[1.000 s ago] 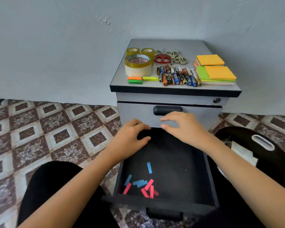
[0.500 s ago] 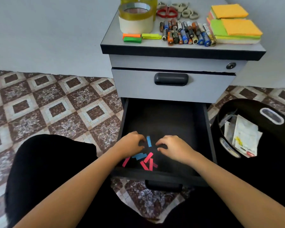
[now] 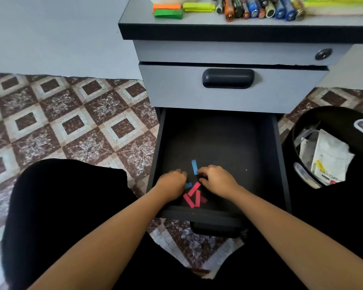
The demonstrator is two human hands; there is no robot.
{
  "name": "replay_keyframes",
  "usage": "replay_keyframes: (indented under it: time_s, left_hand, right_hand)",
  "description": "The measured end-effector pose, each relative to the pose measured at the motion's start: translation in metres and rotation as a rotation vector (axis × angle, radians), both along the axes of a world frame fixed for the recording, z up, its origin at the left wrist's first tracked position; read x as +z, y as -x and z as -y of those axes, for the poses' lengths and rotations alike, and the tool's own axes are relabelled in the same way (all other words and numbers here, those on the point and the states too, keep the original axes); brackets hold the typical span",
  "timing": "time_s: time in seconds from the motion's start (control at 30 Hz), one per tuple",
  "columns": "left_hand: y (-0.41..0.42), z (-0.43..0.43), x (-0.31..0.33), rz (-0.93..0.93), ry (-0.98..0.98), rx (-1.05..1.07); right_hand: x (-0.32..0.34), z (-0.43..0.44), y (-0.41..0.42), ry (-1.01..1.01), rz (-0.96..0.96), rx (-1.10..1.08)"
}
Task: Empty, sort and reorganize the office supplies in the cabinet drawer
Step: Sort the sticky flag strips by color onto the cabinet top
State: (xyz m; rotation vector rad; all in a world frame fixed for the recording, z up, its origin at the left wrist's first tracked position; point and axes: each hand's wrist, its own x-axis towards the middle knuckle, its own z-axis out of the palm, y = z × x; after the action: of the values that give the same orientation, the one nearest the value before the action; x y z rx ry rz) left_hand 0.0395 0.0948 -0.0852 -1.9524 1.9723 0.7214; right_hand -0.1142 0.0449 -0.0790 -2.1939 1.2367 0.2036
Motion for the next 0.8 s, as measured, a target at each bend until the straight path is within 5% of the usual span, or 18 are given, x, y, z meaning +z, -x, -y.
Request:
replay_keyframes:
  time_s: [0.5, 0.8]
  left_hand:
    - [-0.008, 0.001, 0.003, -0.241, -0.016, 0.171]
    - [-0.027, 0.027, 0.064, -0.71, 0.11, 0.594]
  right_hand:
    - [-0.021, 0.008, -0.035, 0.062, 0.022, -0.35]
    - [-0.029, 0.007, -0.04, -0.028, 0.101, -0.467]
